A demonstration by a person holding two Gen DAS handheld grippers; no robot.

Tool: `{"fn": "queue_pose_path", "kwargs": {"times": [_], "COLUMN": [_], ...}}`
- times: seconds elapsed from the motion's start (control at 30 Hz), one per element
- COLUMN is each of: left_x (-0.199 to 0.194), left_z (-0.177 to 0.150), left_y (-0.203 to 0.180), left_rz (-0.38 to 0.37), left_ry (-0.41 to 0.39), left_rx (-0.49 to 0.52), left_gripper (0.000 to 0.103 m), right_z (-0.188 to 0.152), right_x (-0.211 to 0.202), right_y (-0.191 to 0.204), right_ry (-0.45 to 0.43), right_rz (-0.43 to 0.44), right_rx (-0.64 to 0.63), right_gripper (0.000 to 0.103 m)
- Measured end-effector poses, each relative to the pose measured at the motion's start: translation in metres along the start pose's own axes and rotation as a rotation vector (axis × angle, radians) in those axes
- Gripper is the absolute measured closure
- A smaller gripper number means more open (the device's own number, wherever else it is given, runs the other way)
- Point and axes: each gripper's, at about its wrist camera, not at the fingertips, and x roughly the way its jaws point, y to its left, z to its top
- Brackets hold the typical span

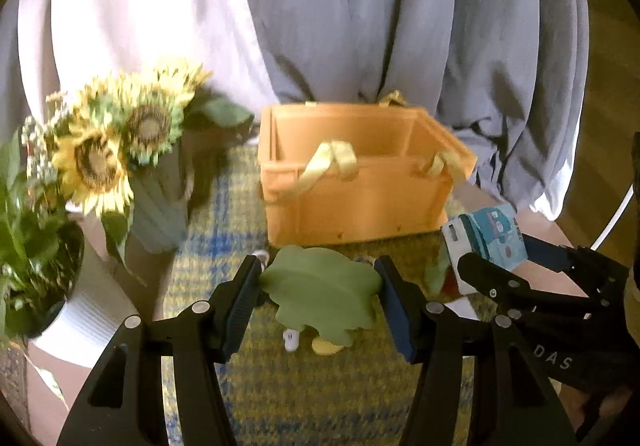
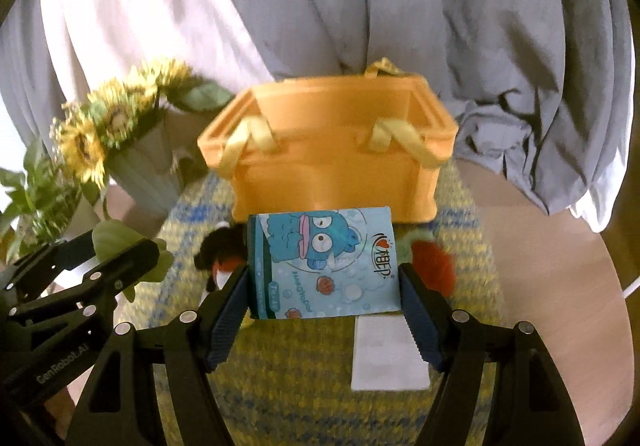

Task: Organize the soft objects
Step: 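Carry both items over the crate and open the right tool to drop the tissue pack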

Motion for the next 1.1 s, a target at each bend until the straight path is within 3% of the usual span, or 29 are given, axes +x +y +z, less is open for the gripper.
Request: {"fn": "queue_pose_path", "kwargs": {"times": [0.53, 1.1], "left_x": [-0.012, -0.001], "left_z": [0.051, 0.101], "left_y": [-0.011, -0.013], "left_rz": [-0.01, 0.02], "left_ry": [-0.132, -0.223], "left_rx": [0.023, 0.046], "left_gripper": [0.045, 0.045], "right_z": [0.046, 0.093], "right_x": [-0.022, -0.006], "right_y": [-0.006, -0.019], "right_ry": [-0.145, -0.2], "right_rz": [0.01, 0.011], "right_rx": [0.002, 0.027], "right_gripper": [0.03, 0.03]}}
